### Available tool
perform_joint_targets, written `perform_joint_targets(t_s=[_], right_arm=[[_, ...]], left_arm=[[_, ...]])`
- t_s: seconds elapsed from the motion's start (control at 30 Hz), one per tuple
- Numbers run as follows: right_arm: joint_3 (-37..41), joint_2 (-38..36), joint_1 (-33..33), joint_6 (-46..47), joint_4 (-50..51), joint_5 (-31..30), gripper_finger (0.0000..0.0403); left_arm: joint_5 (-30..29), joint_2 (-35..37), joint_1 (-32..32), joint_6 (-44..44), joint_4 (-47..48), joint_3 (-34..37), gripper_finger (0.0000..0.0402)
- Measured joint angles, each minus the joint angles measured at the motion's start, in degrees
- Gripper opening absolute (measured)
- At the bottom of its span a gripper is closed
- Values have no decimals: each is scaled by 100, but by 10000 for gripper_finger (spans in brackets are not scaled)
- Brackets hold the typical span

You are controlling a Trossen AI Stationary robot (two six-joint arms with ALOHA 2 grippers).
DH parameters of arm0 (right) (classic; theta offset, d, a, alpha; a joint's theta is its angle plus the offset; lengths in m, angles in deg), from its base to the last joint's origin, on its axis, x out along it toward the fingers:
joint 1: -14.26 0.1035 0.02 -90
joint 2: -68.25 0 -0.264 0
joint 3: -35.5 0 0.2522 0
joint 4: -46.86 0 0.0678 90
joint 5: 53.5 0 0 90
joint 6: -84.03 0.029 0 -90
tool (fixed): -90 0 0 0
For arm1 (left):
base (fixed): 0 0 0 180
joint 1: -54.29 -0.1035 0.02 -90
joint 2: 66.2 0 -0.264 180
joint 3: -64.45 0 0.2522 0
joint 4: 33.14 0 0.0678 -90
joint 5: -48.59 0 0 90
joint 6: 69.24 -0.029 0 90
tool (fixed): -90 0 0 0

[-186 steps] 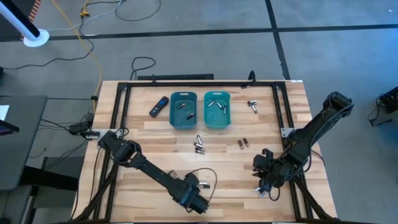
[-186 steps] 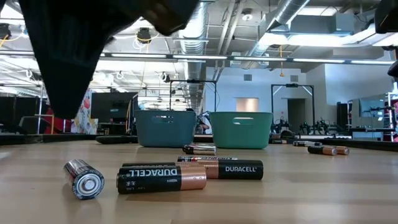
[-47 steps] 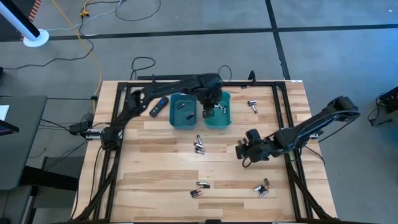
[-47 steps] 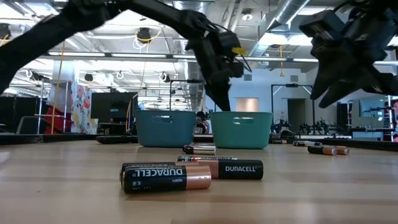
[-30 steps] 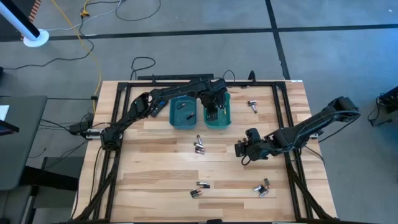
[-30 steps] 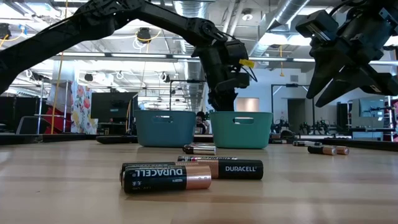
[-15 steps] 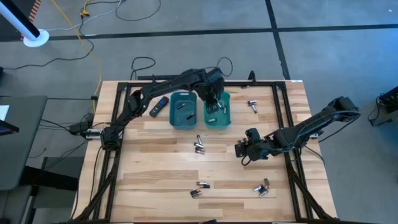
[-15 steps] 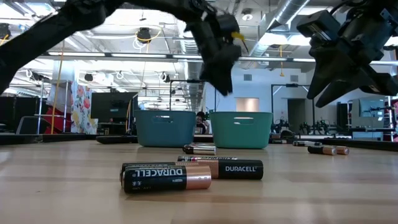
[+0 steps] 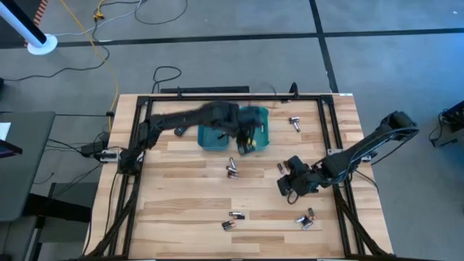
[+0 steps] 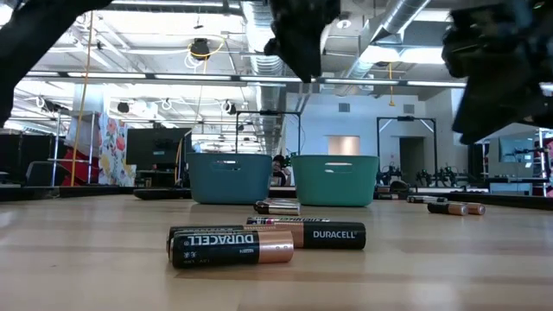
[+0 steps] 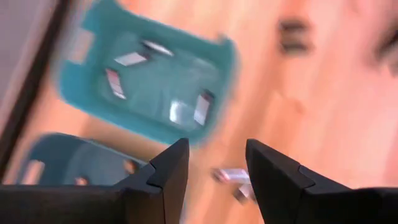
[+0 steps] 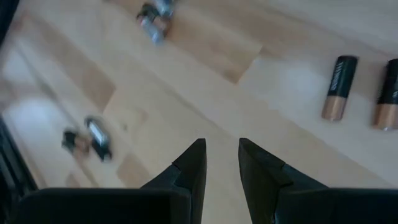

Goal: Sort batteries
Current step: Put the black battery into the blue bin

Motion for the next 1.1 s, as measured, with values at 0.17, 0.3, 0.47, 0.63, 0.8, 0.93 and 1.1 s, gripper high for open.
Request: perform_joint_targets(t_s=[0.17,0.3,0.47,0.63,0.8,0.93,1.1], right_arm=[[0,0,352,-584,5,0,111],[0,0,504,-1056,7,0,111],[0,0,551,-1185,22,0,111],[-2,0,555,-1189,23,1,111],[-2,0,688,-1191,64,4,111],[-2,0,813,-1186,92,4,111],[-2,1,846,-1169,87,4,111]], left_arm=[[-123,-11,776,651,419,309,154],[-378,-11,1320,1275,562,708,154],[-507,-11,1987,1899,665,1302,154],[-637,238,2578,2842,809,2181,154],[-652,1128,3137,4262,666,3609,154],[-1293,2106,3569,5600,-346,4992,154],[-2077,2867,3873,6081,-2898,6447,154]])
